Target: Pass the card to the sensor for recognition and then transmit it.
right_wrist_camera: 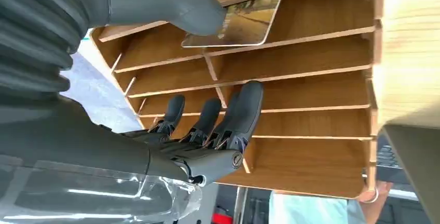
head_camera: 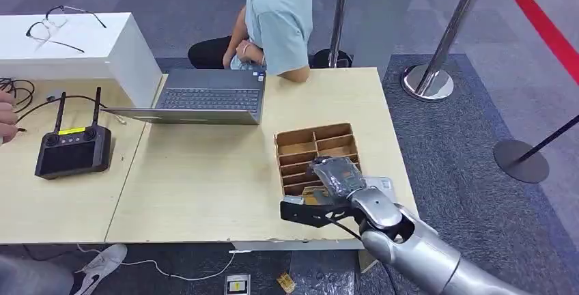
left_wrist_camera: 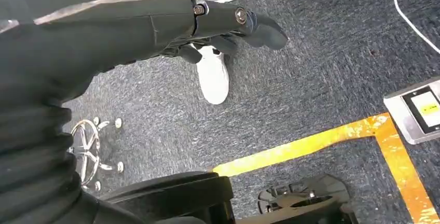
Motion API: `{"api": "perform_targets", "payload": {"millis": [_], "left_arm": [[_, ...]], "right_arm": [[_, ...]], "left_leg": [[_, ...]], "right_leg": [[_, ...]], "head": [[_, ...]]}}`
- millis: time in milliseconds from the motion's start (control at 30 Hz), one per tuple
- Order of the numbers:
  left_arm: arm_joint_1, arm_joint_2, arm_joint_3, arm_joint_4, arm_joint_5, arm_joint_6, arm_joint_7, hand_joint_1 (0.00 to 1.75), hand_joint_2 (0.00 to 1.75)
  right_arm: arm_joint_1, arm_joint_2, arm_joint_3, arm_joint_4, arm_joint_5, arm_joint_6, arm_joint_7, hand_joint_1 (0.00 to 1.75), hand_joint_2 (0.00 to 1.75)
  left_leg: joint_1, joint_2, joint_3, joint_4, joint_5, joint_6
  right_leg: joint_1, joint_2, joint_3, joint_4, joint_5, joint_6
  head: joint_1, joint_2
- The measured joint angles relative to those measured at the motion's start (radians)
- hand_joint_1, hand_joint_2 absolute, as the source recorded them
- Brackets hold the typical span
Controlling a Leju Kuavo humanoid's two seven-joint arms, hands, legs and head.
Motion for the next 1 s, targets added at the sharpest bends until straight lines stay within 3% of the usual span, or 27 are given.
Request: {"api": "perform_targets", "payload": {"millis": [733, 833, 900, 933, 967, 1000], "left_arm": [[0.0, 0.0, 0.0, 0.0, 0.009, 0.004, -0.001, 0.0, 1.75], [0.0, 0.0, 0.0, 0.0, 0.009, 0.006, -0.001, 0.0, 1.75], [0.0, 0.0, 0.0, 0.0, 0.008, 0.006, -0.001, 0.0, 1.75], [0.0, 0.0, 0.0, 0.0, 0.008, 0.006, -0.001, 0.0, 1.75], [0.0, 0.0, 0.0, 0.0, 0.008, 0.006, -0.001, 0.0, 1.75], [0.0, 0.0, 0.0, 0.0, 0.008, 0.006, -0.001, 0.0, 1.75]], "right_arm": [[0.023, -0.019, -0.003, -0.001, -0.01, -0.024, 0.006, 0.73, 1.75], [0.027, -0.021, -0.004, -0.001, -0.01, -0.029, 0.006, 0.84, 1.75], [0.029, -0.022, -0.004, -0.001, -0.011, -0.032, 0.006, 1.4, 1.75], [0.031, -0.022, -0.004, -0.001, -0.012, -0.037, 0.006, 1.43, 1.75], [0.032, -0.022, -0.005, -0.001, -0.015, -0.04, 0.006, 1.68, 1.75], [0.032, -0.022, -0.005, -0.001, -0.017, -0.042, 0.006, 1.75, 1.75]], "left_leg": [[0.0, 0.0, 0.0, 0.0, 0.0, 0.0], [0.0, 0.0, 0.0, 0.0, 0.0, 0.0], [0.0, 0.0, 0.0, 0.0, 0.0, 0.0], [0.0, 0.0, 0.0, 0.0, 0.0, 0.0], [0.0, 0.0, 0.0, 0.0, 0.0, 0.0], [0.0, 0.0, 0.0, 0.0, 0.0, 0.0]], "right_leg": [[0.0, 0.0, 0.0, 0.0, 0.0, 0.0], [0.0, 0.0, 0.0, 0.0, 0.0, 0.0], [0.0, 0.0, 0.0, 0.0, 0.0, 0.0], [0.0, 0.0, 0.0, 0.0, 0.0, 0.0], [0.0, 0.0, 0.0, 0.0, 0.0, 0.0], [0.0, 0.0, 0.0, 0.0, 0.0, 0.0]], "head": [[0.0, 0.0], [0.0, 0.0], [0.0, 0.0], [0.0, 0.0], [0.0, 0.0], [0.0, 0.0]]}}
